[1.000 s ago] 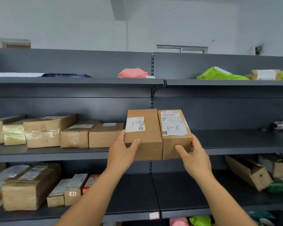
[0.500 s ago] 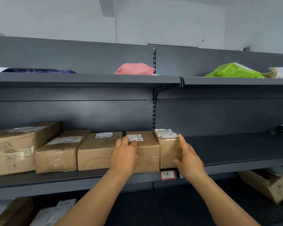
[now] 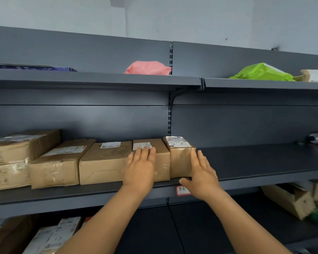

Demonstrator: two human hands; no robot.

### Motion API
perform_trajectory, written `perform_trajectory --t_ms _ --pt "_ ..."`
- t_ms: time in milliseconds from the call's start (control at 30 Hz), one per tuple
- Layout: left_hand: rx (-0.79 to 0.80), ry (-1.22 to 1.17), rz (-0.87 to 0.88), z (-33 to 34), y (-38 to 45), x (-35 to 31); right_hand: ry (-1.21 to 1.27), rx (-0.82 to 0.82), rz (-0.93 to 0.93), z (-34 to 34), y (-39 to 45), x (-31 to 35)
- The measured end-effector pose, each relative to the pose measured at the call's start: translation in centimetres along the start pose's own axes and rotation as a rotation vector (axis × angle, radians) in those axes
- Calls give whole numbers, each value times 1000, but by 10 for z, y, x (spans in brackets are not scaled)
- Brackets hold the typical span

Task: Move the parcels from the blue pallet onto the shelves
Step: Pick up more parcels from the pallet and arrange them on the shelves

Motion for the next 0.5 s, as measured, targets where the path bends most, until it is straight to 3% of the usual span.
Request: perform_trajectory --t_ms 267,500 --pt "95 -90 37 -14 -84 -47 -119 42 -102 -20 -88 -10" --pt "207 -110 42 -18 -178 -89 -118 88 -63 -37 -187 -32"
Point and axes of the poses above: each hand's wrist, its own y-axis towards the middle knuckle, its own z-axis out of the palm, x = y × z, the point moved 1 cm from there along y, towards the middle knuckle, and after that the axes turned 14 degrees about -z, right-handed, at the moved point
